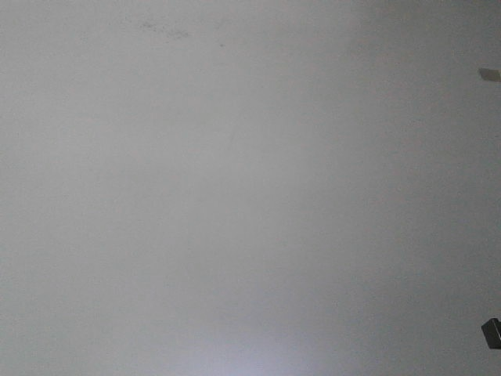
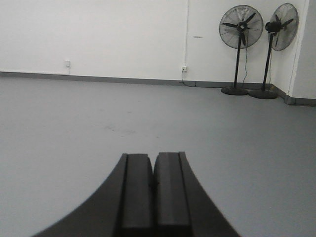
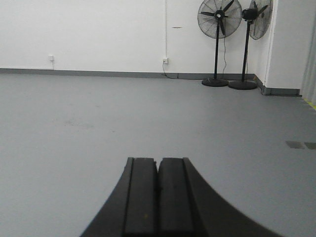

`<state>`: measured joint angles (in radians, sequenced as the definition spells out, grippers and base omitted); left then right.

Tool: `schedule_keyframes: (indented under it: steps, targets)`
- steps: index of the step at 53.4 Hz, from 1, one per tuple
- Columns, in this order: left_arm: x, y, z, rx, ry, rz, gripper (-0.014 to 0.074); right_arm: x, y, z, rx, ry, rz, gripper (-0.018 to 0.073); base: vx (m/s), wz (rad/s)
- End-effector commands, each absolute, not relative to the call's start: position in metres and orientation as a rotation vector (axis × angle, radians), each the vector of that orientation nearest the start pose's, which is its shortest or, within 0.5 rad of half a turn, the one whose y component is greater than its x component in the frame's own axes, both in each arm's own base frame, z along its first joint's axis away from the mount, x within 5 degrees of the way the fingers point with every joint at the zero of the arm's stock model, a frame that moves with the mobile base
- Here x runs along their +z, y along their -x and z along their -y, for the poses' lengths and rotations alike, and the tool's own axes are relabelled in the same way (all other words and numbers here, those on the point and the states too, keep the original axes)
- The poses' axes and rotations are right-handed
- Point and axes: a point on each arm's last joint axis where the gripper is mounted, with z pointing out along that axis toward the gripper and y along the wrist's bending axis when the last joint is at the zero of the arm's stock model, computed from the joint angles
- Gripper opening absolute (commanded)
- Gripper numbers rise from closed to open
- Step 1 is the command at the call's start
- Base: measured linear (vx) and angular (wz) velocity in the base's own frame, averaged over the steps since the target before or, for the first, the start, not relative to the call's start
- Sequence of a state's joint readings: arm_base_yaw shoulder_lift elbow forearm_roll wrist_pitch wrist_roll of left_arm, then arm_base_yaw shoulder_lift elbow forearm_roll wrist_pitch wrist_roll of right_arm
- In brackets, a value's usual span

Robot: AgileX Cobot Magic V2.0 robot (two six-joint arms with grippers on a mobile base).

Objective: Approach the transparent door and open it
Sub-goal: 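Drive the base forward across the grey floor, arms stowed, then turn and drive the base up to the glass sliding door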

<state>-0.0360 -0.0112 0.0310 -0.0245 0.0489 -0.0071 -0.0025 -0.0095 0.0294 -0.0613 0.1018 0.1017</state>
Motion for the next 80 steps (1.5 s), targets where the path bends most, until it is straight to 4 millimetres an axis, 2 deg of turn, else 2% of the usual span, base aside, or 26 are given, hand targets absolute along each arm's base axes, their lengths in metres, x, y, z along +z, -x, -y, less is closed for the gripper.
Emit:
schedule_keyframes:
  steps: [1, 33, 80]
  targets:
    - [0.2019, -0.0561, 0.0023, -0.071, 0.004, -1.473, -0.0006, 0.2011, -0.0558, 0.0003, 0.017, -0.023, -1.514, -0.0009, 0.66, 0.13]
    - [0.2019, -0.0561, 0.0023, -0.071, 0.004, -1.473, -0.0006, 0.2011, -0.0558, 0.0003, 0.017, -0.023, -1.514, -0.0009, 0.68, 0.31]
    - [0.2019, -0.0561, 0.0023, -0.071, 0.004, -1.473, -0.0006, 0.2011, -0.0558, 0.0003, 0.017, -0.023, -1.514, -0.0009, 0.74, 0.6]
